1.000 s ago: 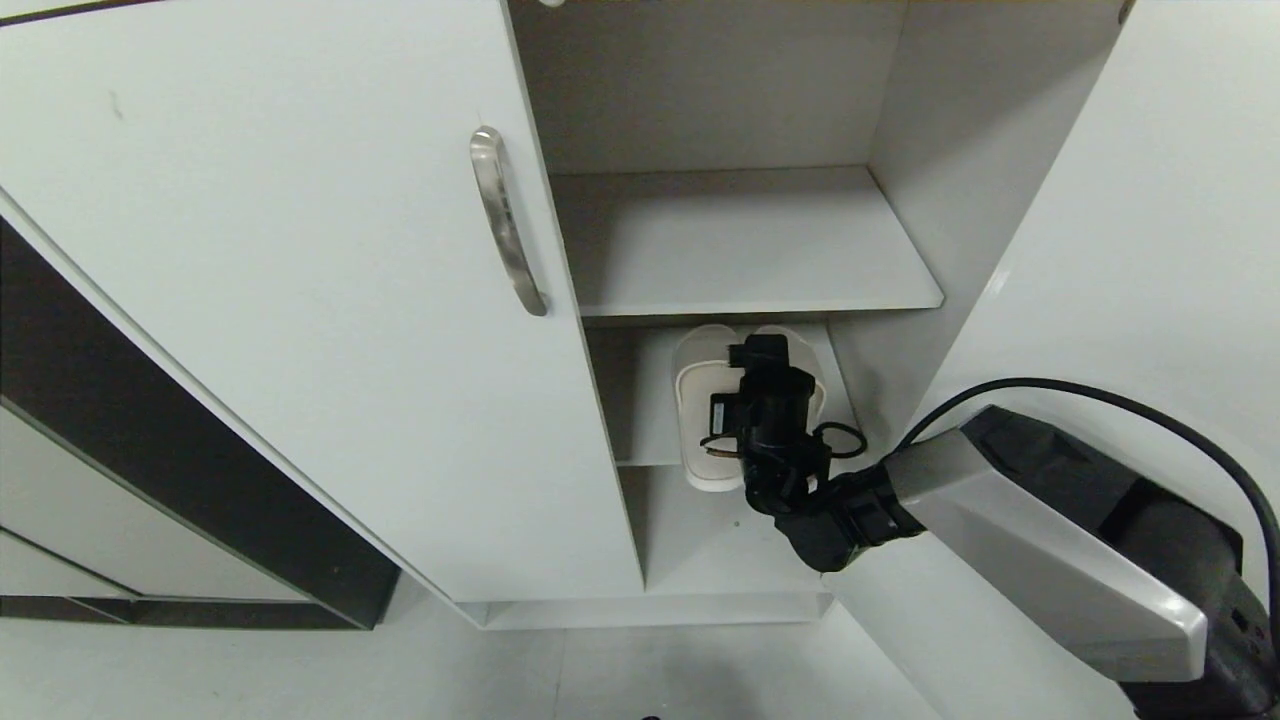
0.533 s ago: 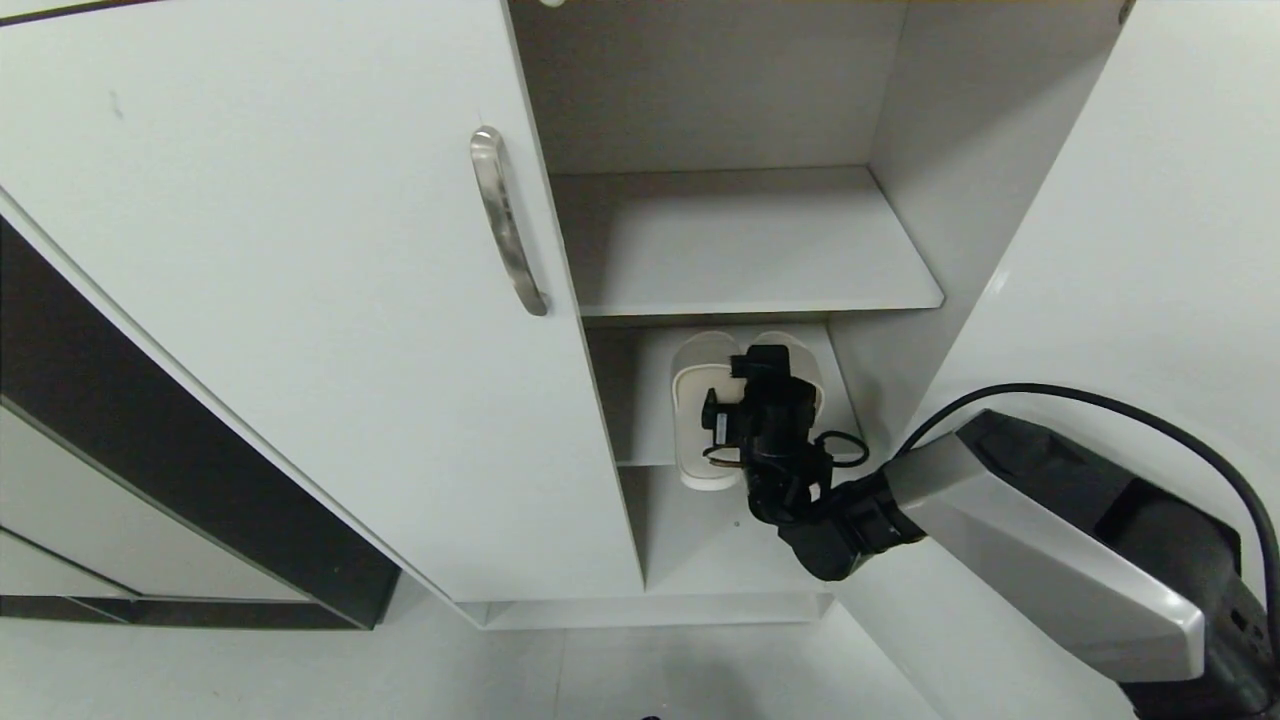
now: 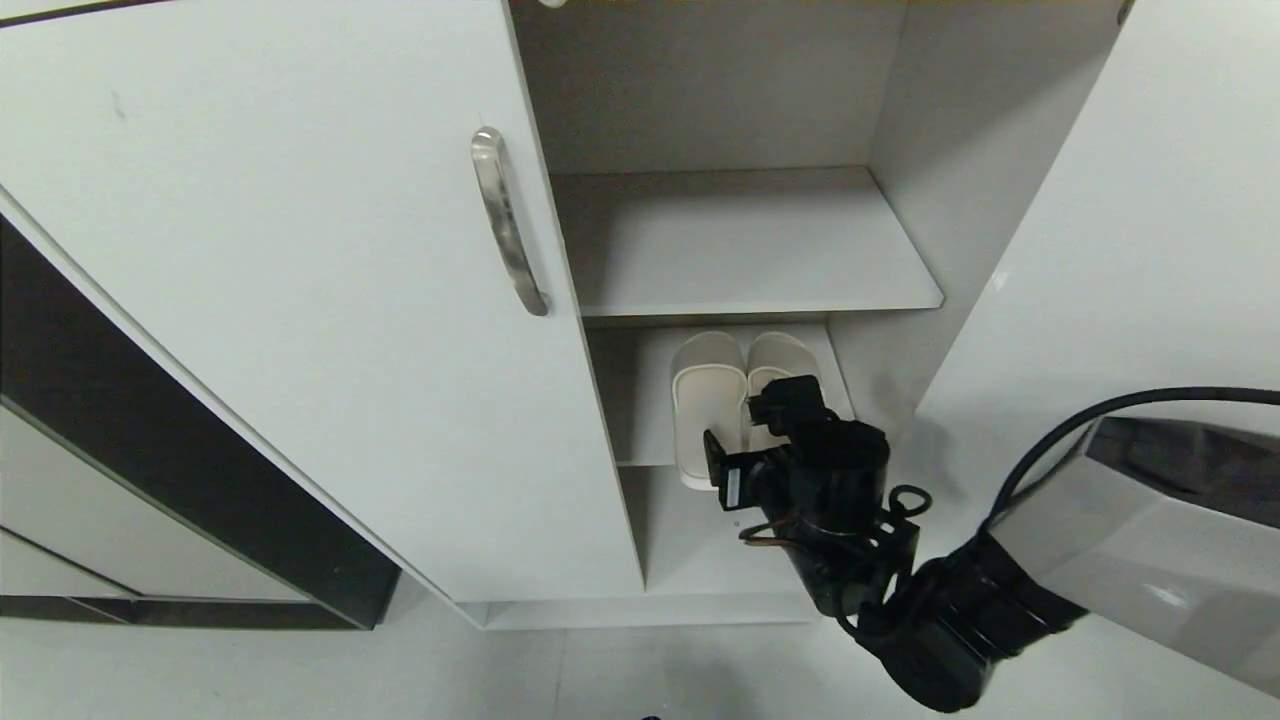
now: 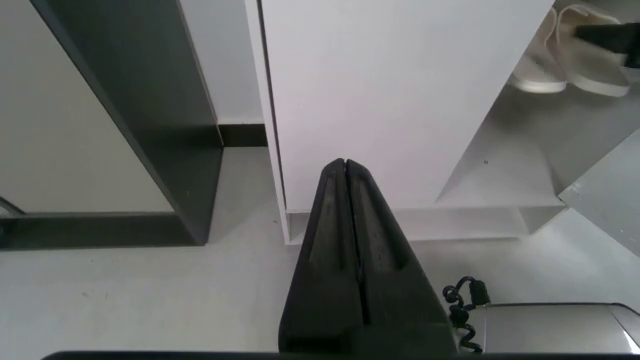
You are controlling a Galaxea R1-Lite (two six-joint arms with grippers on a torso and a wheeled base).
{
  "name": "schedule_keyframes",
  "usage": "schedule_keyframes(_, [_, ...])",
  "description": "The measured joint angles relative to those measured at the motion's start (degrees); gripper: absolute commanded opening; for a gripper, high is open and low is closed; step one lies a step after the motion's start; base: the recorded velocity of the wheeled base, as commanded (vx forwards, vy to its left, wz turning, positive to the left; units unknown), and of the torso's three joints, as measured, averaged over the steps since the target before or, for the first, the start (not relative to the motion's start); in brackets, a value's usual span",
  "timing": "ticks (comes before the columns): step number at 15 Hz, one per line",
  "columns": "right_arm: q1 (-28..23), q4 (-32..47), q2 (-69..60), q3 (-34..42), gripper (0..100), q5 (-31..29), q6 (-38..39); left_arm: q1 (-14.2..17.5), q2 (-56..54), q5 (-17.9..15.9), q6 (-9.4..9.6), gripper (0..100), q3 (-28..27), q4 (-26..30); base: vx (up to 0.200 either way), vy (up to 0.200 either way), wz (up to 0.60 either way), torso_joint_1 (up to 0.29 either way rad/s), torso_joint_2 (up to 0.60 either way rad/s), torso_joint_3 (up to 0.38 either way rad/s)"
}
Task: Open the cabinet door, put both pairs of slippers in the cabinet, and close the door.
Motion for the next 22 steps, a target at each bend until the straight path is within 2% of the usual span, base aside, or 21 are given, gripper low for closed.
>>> schedule_keyframes(2, [2.6,-3.19,-5.0,7.79,0,1.18,0.0,-0.05,0.0,-0.02,0.0,0,0.0,-0.01,-0.1,0.0,0.0,0.004,0.0,0.001])
schedule_keyframes(4, [4.78,-5.41,-9.63,14.13,0,4.88,0.0,-0.05,0.0,-0.02,0.0,0,0.0,-0.01,-0.2,0.0,0.0,0.007,0.0,-0.002])
schedule_keyframes(6, [5.9,-5.77,-12.41,16.97,0,6.06,0.06,0.02,0.0,-0.02,0.0,0,0.0,-0.01,-0.2,0.0,0.0,0.002,0.0,0.002])
schedule_keyframes(10, [6.42,-5.77,-14.23,17.77,0,6.11,0.06,-0.05,0.0,-0.05,0.04,0,0.0,-0.04,-0.2,0.0,0.0,0.0,0.0,0.002])
schedule_keyframes(18, [6.49,-5.74,-14.56,18.15,0,6.25,0.06,-0.05,0.0,0.09,0.06,0,0.0,-0.01,0.0,0.0,0.0,0.0,0.0,0.0])
schedule_keyframes(22, [6.51,-5.72,-14.4,18.21,0,6.25,0.11,-0.02,0.0,0.05,0.06,0,0.0,-0.01,0.0,0.0,0.0,0.001,0.0,0.146])
